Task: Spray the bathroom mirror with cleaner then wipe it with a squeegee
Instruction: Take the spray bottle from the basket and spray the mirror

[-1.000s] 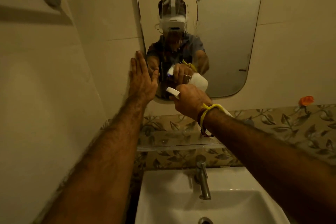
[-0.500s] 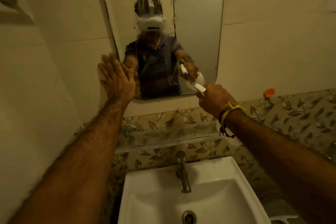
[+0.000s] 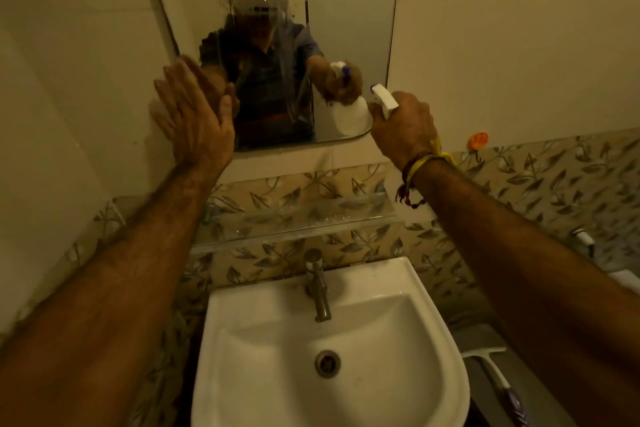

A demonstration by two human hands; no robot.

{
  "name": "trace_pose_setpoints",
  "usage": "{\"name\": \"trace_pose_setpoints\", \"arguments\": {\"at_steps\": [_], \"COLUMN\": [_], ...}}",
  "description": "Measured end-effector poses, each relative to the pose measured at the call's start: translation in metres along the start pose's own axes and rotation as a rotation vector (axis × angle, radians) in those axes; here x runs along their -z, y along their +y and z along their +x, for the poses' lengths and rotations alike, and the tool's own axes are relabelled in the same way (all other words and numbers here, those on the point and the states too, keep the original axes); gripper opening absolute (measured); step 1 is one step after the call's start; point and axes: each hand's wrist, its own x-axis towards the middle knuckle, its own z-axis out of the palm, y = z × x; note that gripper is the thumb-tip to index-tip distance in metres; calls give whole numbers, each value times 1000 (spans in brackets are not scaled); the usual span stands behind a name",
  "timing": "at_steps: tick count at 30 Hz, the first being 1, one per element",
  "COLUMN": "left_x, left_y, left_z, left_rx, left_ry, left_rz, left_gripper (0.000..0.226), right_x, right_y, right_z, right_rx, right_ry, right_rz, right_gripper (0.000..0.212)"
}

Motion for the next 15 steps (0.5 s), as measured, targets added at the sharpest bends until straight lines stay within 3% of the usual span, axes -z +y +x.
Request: {"name": "trace_pose_setpoints", "arguments": {"at_steps": [3, 8, 15], "left_x": [5, -19, -77], "left_y": [28, 62, 74], "left_z": [-16, -86, -208], "left_rx": [-146, -343, -416], "left_ry": [27, -78, -332], "left_rz": [-16, -136, -402], "left_gripper": [78, 73, 66], "right_x": [2, -1, 16], "right_y": [-11, -6, 42], "right_z": [1, -26, -100], "right_rx": [17, -16, -58], "right_ry": [44, 15, 89], "right_rz": [56, 124, 276], "right_gripper": [30, 33, 22]}}
